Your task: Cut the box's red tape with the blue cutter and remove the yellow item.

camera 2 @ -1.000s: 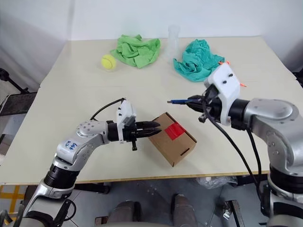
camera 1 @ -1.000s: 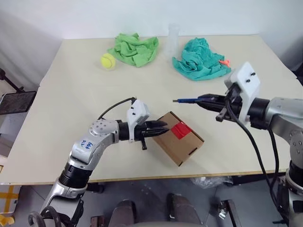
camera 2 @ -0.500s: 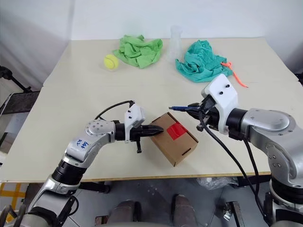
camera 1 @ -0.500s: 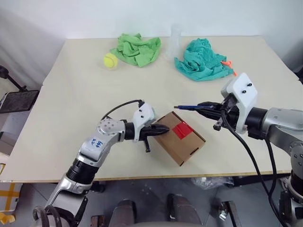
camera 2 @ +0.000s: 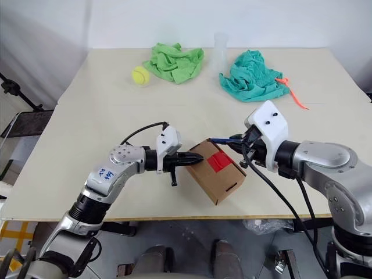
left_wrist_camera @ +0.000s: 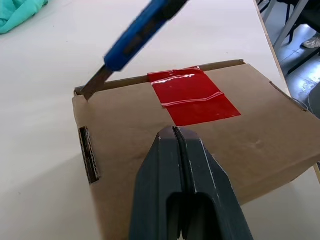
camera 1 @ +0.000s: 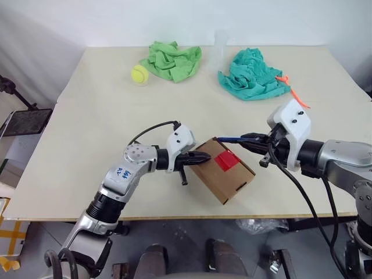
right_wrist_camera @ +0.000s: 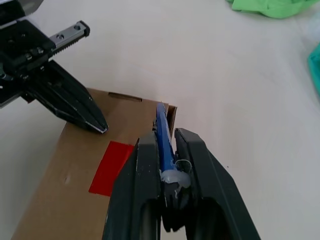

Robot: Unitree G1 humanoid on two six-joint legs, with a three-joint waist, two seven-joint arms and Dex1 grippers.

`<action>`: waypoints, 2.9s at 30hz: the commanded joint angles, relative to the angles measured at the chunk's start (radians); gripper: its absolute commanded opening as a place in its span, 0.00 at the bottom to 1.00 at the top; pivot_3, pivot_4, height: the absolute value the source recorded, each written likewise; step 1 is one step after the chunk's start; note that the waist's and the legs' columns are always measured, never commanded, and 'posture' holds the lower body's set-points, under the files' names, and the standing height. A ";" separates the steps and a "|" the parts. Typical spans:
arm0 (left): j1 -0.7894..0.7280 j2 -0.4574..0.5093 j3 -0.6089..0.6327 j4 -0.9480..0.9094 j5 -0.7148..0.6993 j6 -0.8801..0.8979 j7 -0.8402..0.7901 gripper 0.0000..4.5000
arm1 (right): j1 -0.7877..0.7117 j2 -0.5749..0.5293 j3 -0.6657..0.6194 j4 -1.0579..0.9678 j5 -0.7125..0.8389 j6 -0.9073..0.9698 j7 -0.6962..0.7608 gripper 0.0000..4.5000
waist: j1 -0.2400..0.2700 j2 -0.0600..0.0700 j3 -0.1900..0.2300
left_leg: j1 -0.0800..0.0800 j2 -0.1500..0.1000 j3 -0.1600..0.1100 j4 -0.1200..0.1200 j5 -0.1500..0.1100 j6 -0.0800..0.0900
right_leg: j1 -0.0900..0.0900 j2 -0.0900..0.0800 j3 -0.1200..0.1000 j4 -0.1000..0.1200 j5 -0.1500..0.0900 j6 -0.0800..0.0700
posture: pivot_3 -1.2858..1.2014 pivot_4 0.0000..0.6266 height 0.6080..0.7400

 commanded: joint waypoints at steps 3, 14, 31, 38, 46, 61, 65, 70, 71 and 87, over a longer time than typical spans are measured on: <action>-0.020 -0.009 0.002 -0.002 0.008 -0.014 -0.012 0.00 | 0.015 -0.032 -0.037 -0.035 0.017 0.005 -0.019 0.04 | 0.000 0.000 0.000 | 0.000 0.000 0.000 0.000 0.000 0.000 | 0.000 0.000 0.000 0.000 0.000 0.000 | 0.52 0.24 1.00; -0.025 -0.022 0.002 0.000 0.013 -0.016 -0.018 0.00 | 0.005 -0.042 -0.094 -0.028 0.052 -0.004 -0.039 0.04 | 0.000 0.000 0.000 | 0.000 0.000 -0.001 0.001 0.000 0.000 | 0.001 0.000 0.000 0.000 0.000 0.000 | 0.52 0.24 1.00; -0.026 -0.029 0.002 -0.001 0.019 -0.015 -0.018 0.00 | 0.098 -0.047 -0.112 -0.044 0.105 -0.011 -0.061 0.04 | 0.000 0.000 0.000 | 0.000 0.000 -0.001 0.001 0.000 0.001 | 0.001 0.000 0.000 0.000 0.000 0.000 | 0.52 0.24 1.00; -0.027 -0.027 -0.001 -0.007 0.021 -0.010 -0.020 0.00 | 0.131 -0.080 -0.105 -0.047 0.126 0.025 -0.063 0.04 | 0.000 0.000 0.000 | 0.001 0.000 -0.001 0.002 -0.001 0.001 | 0.002 0.000 0.000 0.000 0.000 0.000 | 0.52 0.24 1.00; -0.042 -0.032 -0.021 -0.008 0.047 0.028 0.004 0.00 | 0.059 -0.130 -0.088 -0.021 0.182 0.113 -0.061 0.04 | 0.000 0.000 0.000 | 0.001 0.000 -0.002 0.002 -0.001 0.001 | 0.004 0.000 -0.001 -0.001 0.000 0.001 | 0.52 0.24 1.00; -0.103 0.005 -0.194 -0.135 0.106 0.362 0.049 0.00 | -0.124 -0.167 0.002 0.041 0.236 0.288 -0.050 0.04 | 0.000 0.000 0.000 | 0.005 0.000 -0.005 0.002 -0.002 0.003 | 0.010 0.000 -0.003 -0.003 0.000 0.000 | 0.52 0.24 1.00; -0.115 0.015 -0.230 -0.160 0.117 0.434 0.073 0.00 | -0.146 -0.171 0.014 0.041 0.250 0.319 -0.048 0.04 | -0.001 0.000 0.000 | 0.006 0.000 -0.007 0.002 -0.002 0.003 | 0.013 0.000 -0.004 -0.005 0.000 0.000 | 0.52 0.24 1.00; -0.132 0.007 -0.252 -0.154 0.128 0.497 0.110 0.00 | -0.156 -0.200 0.049 0.058 0.284 0.323 -0.048 0.04 | 0.000 0.000 0.000 | 0.006 0.000 -0.007 0.002 -0.002 0.004 | 0.014 0.000 -0.005 -0.005 0.000 0.000 | 0.52 0.24 1.00; -0.134 0.007 -0.256 -0.154 0.129 0.503 0.116 0.00 | -0.156 -0.204 0.052 0.060 0.293 0.323 -0.052 0.04 | 0.000 0.000 0.000 | 0.006 0.000 -0.008 0.002 -0.002 0.004 | 0.014 0.000 -0.005 -0.006 0.000 0.000 | 0.52 0.24 1.00; -0.149 -0.012 -0.278 -0.135 0.139 0.543 0.180 0.00 | -0.173 -0.316 0.113 0.189 0.611 0.323 -0.250 0.04 | 0.003 -0.004 -0.003 | 0.009 0.000 -0.008 0.003 -0.002 0.004 | 0.018 -0.001 -0.005 -0.007 -0.001 -0.002 | 0.52 0.24 1.00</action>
